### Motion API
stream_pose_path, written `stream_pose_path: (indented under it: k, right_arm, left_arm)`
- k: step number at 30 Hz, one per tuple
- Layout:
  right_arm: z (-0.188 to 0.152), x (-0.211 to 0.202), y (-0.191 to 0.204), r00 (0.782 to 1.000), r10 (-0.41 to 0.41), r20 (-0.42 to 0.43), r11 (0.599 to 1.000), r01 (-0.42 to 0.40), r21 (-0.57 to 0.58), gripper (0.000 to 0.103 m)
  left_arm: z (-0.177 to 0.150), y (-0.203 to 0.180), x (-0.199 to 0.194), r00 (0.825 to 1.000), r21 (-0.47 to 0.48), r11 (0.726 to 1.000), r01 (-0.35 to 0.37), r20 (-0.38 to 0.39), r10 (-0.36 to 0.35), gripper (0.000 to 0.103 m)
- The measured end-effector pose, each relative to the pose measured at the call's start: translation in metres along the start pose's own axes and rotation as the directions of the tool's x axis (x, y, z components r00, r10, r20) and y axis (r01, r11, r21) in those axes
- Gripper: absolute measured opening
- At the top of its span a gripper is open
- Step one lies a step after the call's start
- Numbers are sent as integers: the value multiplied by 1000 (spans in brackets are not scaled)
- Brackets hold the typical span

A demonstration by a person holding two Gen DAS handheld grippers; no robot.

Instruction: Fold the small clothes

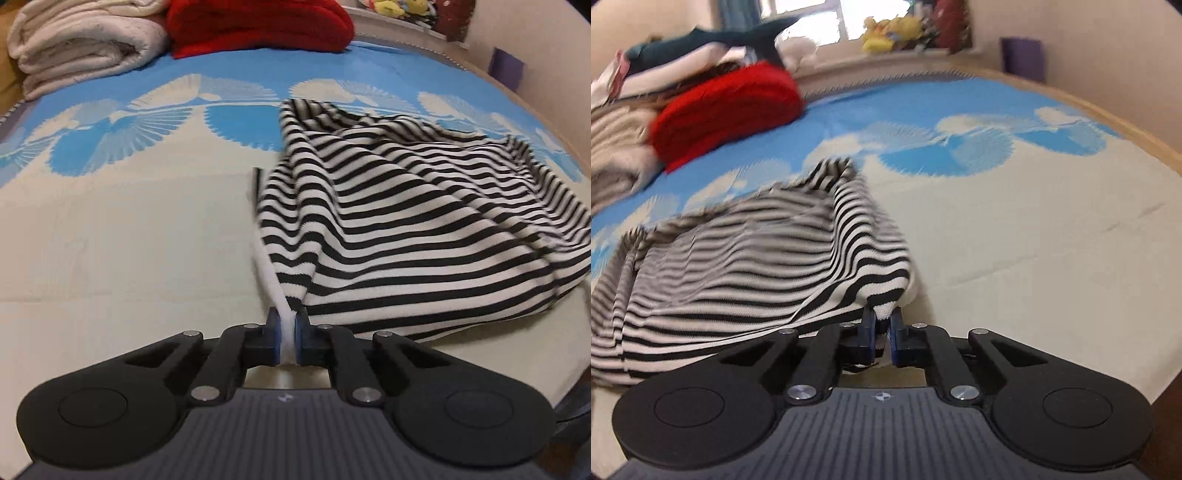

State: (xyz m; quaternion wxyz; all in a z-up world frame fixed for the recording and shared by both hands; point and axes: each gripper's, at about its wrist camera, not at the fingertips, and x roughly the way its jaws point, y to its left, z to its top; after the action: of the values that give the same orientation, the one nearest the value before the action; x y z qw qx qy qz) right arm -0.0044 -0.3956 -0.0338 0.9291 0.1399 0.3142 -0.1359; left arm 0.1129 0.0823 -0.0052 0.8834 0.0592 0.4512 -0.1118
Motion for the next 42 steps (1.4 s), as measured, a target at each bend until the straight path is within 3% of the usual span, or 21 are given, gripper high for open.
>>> stream_pose_path:
  k: [5, 10, 11, 12, 13, 15, 18, 19, 21, 22, 23, 25, 28, 31, 34, 38, 40, 42]
  right_arm:
    - [-2, -10, 0, 998, -28, 51, 999, 27, 19, 4]
    - [1, -19, -9, 995, -43, 87, 997, 38, 65, 2]
    - [1, -15, -11, 995, -68, 71, 996, 63, 70, 2]
    - [1, -12, -11, 995, -85, 56, 995, 81, 61, 2]
    - [1, -10, -12, 992, -110, 55, 993, 107, 56, 2]
    - [2, -8, -15, 993, -105, 45, 993, 103, 51, 2]
    - [-4, 10, -18, 990, -101, -103, 994, 105, 36, 3]
    - [-5, 12, -21, 988, -87, -126, 994, 95, 56, 5]
    - [-2, 9, -26, 987, -114, -112, 986, 126, 108, 13]
    - [1, 6, -27, 985, -144, -90, 980, 154, 125, 25]
    - [3, 0, -28, 983, -173, -55, 974, 180, 140, 40]
    - [6, -15, -26, 983, -182, 38, 971, 173, 165, 46]
    - [5, -22, -12, 994, -42, 96, 993, 31, 114, 46]
    - [1, -6, 17, 996, 87, 8, 996, -87, 11, 44]
    - [-3, 12, 37, 997, 39, -72, 997, -44, -66, 44]
    - [3, 26, 37, 993, 18, -118, 997, -26, -67, 47]
    - [-1, 36, 36, 983, -33, -183, 996, 17, -88, 47]
    - [-6, 42, 39, 974, -79, -210, 990, 53, -128, 48]
  left_arm:
    - [-5, 18, -13, 999, -19, 1000, -15, 44, 15, 7]
    - [-8, 30, -10, 998, -22, 998, -59, 26, 59, 5]
    - [-9, 31, -9, 989, -4, 989, -146, 30, 146, 0]
    - [-9, 36, -5, 968, 16, 968, -251, 28, 250, 0]
    - [-8, 49, -2, 965, -18, 965, -263, 7, 263, 0]
    - [-6, 74, -5, 981, -117, 974, -196, -7, 196, 0]
    - [-9, 89, -7, 990, -170, 975, -143, -7, 144, 2]
    - [-9, 91, -7, 994, -191, 975, -113, -12, 112, 10]
    - [-9, 89, -9, 997, -208, 975, -77, -9, 77, 37]
    - [-8, 86, -11, 997, -207, 975, -75, 2, 78, 61]
    - [-7, 79, -15, 997, -202, 977, -74, 23, 80, 78]
    - [-5, 66, -22, 995, -199, 979, -52, 70, 67, 91]
    - [4, 45, -20, 995, -186, 982, 17, 95, 0, 91]
    - [12, 21, -5, 998, -132, 991, 30, 59, -22, 91]
    - [15, -4, 17, 1000, -44, 999, 0, -16, 0, 91]
    - [13, -21, 41, 995, 34, 998, -57, -83, 60, 95]
    - [10, -17, 46, 990, 42, 994, -98, -97, 101, 103]
    - [10, -11, 48, 988, 31, 994, -103, -108, 105, 103]
